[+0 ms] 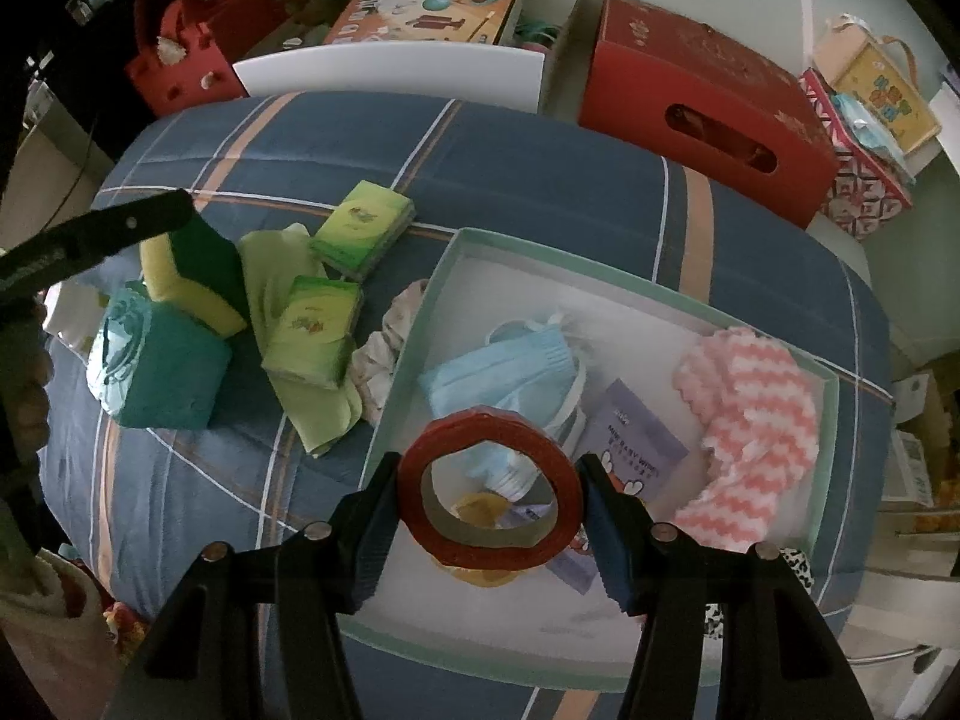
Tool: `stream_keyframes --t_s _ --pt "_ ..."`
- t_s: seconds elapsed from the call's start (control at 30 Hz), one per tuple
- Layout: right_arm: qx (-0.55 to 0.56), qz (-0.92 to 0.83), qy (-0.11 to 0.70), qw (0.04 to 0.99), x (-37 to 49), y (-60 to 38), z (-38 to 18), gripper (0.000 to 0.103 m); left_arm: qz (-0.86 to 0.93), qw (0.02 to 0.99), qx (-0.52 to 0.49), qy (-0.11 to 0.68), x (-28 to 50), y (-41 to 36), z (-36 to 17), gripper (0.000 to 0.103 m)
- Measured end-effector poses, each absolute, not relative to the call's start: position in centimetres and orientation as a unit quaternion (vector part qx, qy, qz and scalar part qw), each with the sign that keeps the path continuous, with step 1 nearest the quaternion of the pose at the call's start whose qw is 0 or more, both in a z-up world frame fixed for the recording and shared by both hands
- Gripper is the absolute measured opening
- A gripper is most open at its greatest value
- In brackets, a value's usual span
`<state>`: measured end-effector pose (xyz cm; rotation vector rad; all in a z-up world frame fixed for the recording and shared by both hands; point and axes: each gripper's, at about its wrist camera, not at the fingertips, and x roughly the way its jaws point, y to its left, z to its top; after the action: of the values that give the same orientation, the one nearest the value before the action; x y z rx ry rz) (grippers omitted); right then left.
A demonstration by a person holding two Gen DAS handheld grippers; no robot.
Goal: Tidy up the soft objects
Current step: 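Grasp the yellow-green sponge with the left tool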
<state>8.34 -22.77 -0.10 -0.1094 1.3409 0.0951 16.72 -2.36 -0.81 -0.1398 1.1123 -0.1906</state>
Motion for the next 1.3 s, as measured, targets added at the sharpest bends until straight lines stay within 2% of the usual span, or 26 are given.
stream_keyframes --t_s 0.1,0.13,0.17,0.27,0.37,1.3 --pt "-0.047 0.046 0.621 0.781 8.3 -22.8 -0.4 0.06 -0.074 0.845 -0.057 0.527 16.9 -2.5 -1.2 0.096" --pt "-0.046 0.048 0.621 0.781 8.3 -22.8 -0.5 0.06 -0.071 0.844 -0.056 0.528 16.9 -2.5 -1.3 0.09" --pt "-0.046 0.049 0.622 0.78 8.3 -22.8 -0.6 0.06 -0.067 0.843 -0.054 0.531 17.0 -2.4 -1.5 0.079" --pt "-0.044 0.048 0.624 0.779 8.3 -22.9 -0.8 0.06 -0.062 0.838 -0.056 0.539 17.1 -2.2 -2.2 0.059" --pt "-0.044 0.047 0.624 0.778 8.4 -22.8 -0.8 0.06 -0.067 0.84 -0.065 0.535 17.1 -1.9 -2.1 0.052" --pt "-0.043 0.046 0.62 0.782 8.2 -22.9 0.2 0.06 -0.092 0.862 -0.066 0.494 15.7 -1.8 1.6 0.049"
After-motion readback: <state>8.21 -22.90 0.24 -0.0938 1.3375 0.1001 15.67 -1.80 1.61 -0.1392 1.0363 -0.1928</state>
